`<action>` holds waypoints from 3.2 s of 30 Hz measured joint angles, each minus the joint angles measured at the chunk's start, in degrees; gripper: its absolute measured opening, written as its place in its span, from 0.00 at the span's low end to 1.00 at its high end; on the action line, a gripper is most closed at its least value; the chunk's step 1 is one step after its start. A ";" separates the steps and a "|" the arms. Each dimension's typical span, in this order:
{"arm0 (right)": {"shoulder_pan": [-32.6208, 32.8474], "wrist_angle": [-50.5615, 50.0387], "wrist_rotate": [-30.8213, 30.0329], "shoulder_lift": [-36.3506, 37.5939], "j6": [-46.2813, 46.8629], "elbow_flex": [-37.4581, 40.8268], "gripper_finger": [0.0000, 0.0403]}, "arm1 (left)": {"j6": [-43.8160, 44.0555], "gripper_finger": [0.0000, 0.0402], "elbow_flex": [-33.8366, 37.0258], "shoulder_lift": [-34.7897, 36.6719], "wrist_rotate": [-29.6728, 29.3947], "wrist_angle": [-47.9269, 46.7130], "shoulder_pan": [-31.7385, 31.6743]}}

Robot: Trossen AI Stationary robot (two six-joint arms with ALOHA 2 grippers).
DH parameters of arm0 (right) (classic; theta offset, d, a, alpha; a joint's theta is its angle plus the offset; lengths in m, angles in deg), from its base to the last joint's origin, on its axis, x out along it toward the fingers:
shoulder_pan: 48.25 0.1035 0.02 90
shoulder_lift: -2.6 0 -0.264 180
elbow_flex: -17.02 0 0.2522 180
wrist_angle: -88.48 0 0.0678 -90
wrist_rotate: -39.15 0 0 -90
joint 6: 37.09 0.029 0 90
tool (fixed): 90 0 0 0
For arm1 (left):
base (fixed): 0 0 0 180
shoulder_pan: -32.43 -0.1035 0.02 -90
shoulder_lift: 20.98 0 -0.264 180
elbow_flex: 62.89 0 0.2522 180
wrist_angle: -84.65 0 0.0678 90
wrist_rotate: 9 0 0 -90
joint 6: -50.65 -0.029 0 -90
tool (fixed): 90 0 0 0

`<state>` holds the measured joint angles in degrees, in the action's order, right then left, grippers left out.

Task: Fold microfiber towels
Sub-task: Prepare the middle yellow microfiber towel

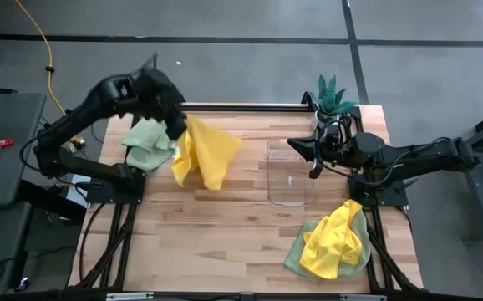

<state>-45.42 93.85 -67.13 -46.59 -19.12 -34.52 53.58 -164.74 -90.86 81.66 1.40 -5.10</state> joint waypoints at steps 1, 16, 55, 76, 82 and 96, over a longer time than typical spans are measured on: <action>0.00 0.13 0.32 0.00 0.09 0.00 0.00 | -1.28 0.00 -1.64 -0.35 0.00 -0.38 -0.70; 0.31 -4.82 0.42 -3.78 -1.79 -3.24 0.09 | 2.54 0.00 -4.12 0.31 -2.05 -3.00 31.23; -1.80 -19.88 27.33 -61.60 -1.01 -39.81 0.45 | 52.03 0.00 43.82 -21.29 -8.06 42.44 73.59; -0.75 -45.72 17.50 -88.88 -16.74 -71.48 0.43 | 51.37 0.00 48.09 -21.36 -12.40 48.80 77.45; 0.01 -47.85 14.77 -88.82 -18.02 -71.59 0.24 | 54.01 0.00 48.13 -21.39 -13.07 48.52 78.07; 3.28 -61.07 10.49 -80.98 -18.46 -73.66 0.01 | 51.99 0.00 48.38 -9.26 -14.04 31.25 78.18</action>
<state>-42.14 32.78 -56.64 -127.57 -37.58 -108.18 105.57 -116.35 -100.13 67.62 32.65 73.08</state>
